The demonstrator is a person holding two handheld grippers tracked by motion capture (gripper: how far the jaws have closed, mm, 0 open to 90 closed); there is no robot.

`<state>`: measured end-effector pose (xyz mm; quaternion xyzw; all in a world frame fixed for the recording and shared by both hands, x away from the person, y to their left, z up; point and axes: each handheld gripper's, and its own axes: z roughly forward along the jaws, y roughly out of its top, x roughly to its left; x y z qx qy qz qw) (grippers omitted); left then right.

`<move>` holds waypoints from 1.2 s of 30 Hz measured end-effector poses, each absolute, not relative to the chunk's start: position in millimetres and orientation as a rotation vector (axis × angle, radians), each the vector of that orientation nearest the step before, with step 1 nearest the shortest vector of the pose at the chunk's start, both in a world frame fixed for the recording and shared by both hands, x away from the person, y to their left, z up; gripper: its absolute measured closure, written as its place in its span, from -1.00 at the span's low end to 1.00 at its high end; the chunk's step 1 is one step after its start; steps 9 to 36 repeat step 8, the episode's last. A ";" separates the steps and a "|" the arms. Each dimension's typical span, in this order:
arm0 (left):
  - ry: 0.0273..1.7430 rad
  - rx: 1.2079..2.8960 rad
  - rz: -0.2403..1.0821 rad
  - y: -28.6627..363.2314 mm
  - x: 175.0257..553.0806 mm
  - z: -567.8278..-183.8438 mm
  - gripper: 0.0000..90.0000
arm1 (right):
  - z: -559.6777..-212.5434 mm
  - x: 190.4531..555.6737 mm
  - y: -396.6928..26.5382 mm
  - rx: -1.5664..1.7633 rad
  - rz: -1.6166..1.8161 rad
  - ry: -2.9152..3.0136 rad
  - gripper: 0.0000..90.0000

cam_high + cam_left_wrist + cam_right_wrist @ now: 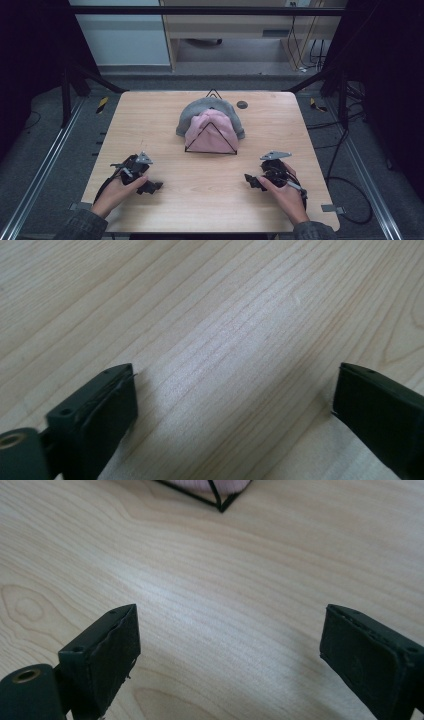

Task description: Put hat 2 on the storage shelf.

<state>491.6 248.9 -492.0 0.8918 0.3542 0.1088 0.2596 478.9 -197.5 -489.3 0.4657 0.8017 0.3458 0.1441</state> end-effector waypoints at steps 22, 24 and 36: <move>0.936 2.406 0.303 245.1 489.4 -494.6 -1.00 | -507.1 473.3 -189.2 1.255 0.912 2.320 -0.95; 0.936 2.406 0.303 245.1 489.4 -494.6 -1.00 | -507.1 473.3 -189.2 1.255 0.912 2.320 -0.95; 0.936 2.406 0.303 245.1 489.4 -494.6 -1.00 | -507.1 473.3 -189.2 1.255 0.912 2.320 -0.95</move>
